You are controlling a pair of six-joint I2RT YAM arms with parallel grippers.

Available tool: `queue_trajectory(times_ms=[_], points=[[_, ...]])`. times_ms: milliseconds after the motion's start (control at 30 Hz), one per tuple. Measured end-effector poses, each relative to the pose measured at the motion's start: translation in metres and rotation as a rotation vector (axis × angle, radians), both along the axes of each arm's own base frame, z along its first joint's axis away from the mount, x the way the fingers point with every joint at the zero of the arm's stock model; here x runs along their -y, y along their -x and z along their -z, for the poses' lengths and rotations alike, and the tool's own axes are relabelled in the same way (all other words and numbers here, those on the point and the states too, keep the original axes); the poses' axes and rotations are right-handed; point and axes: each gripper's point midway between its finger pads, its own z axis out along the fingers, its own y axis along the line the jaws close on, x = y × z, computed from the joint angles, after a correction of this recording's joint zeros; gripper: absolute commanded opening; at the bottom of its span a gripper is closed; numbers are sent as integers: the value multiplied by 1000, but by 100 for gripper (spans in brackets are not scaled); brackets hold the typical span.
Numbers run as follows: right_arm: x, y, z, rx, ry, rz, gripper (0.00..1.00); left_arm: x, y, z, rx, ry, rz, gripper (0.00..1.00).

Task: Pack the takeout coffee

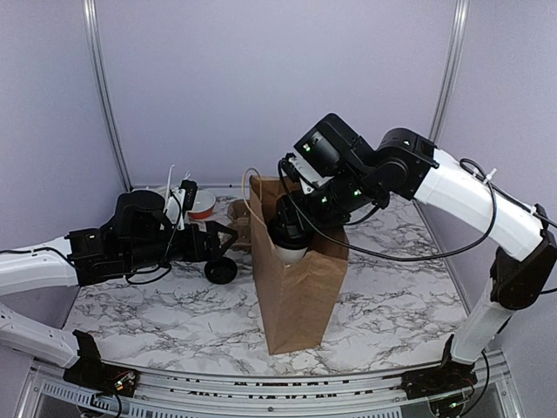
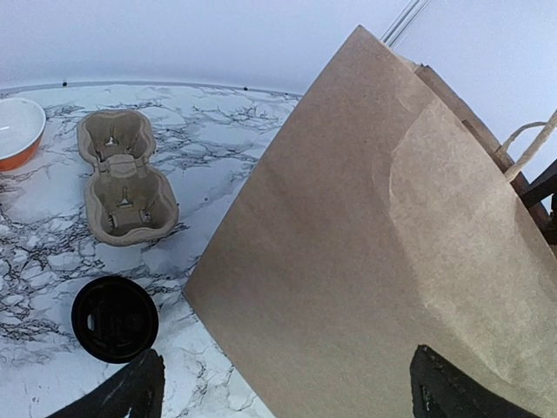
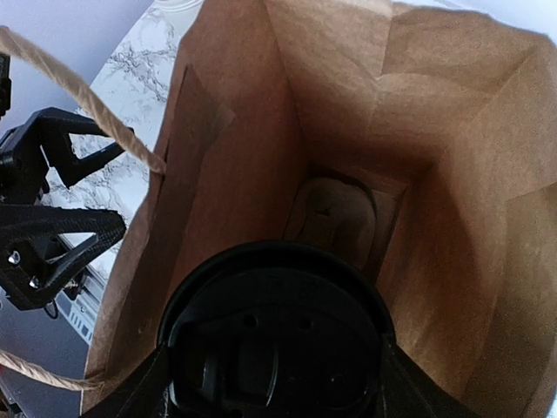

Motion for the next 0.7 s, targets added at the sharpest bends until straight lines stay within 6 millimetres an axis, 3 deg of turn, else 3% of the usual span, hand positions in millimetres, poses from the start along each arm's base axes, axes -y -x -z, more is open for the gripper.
queue_trajectory(times_ms=[200, 300, 433, 533, 700], points=[[-2, 11, 27, -44, 38, -9, 57, 0, 0, -1, -1, 6, -1, 98], [1, 15, 38, -67, 66, -13, 57, -1, 3, 7, -18, 1, 4, 94], [5, 15, 39, -82, 77, -19, 57, -1, 15, 40, -85, -25, 45, 90], [8, 11, 39, -98, 77, -30, 57, 1, 29, 75, -152, -68, 92, 89], [23, -7, 41, -116, 99, -21, 57, 24, 61, 123, -252, -144, 211, 87]])
